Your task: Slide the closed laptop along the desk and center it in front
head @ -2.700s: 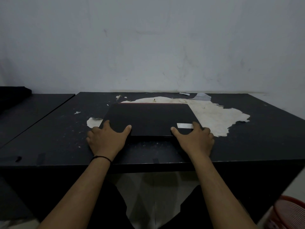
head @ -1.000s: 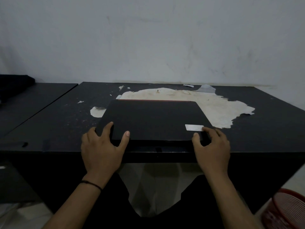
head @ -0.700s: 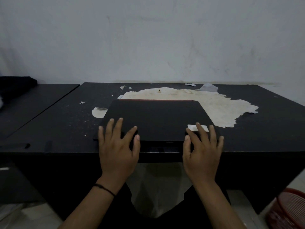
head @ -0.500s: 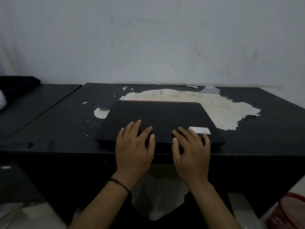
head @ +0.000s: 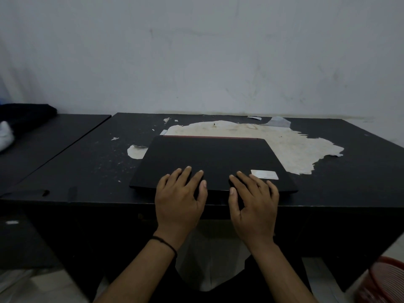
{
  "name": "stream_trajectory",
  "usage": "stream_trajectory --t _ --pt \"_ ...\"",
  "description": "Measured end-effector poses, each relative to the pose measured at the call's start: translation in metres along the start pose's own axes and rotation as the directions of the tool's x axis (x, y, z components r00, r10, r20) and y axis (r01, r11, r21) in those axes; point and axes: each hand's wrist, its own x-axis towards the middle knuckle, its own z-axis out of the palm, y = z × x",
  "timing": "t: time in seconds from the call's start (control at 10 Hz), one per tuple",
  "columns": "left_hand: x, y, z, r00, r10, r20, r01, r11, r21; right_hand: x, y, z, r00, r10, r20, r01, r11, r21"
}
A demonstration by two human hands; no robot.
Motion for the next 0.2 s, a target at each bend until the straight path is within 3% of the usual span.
stream_trajectory --t 0.1,0.2 --pt "0.018 0.006 -0.012 0.998 -0.062 -0.004 0.062 0.995 -0.077 0.013 -0.012 -0.017 0.993 0.119 -0.015 -0.114 0.976 0.185" --pt "0.037 0.008 -0.018 0.994 -0.105 -0.008 0.103 0.985 -0.139 0.025 -0.020 -0.034 0.978 0.203 -0.053 -0.160 0.885 0.438"
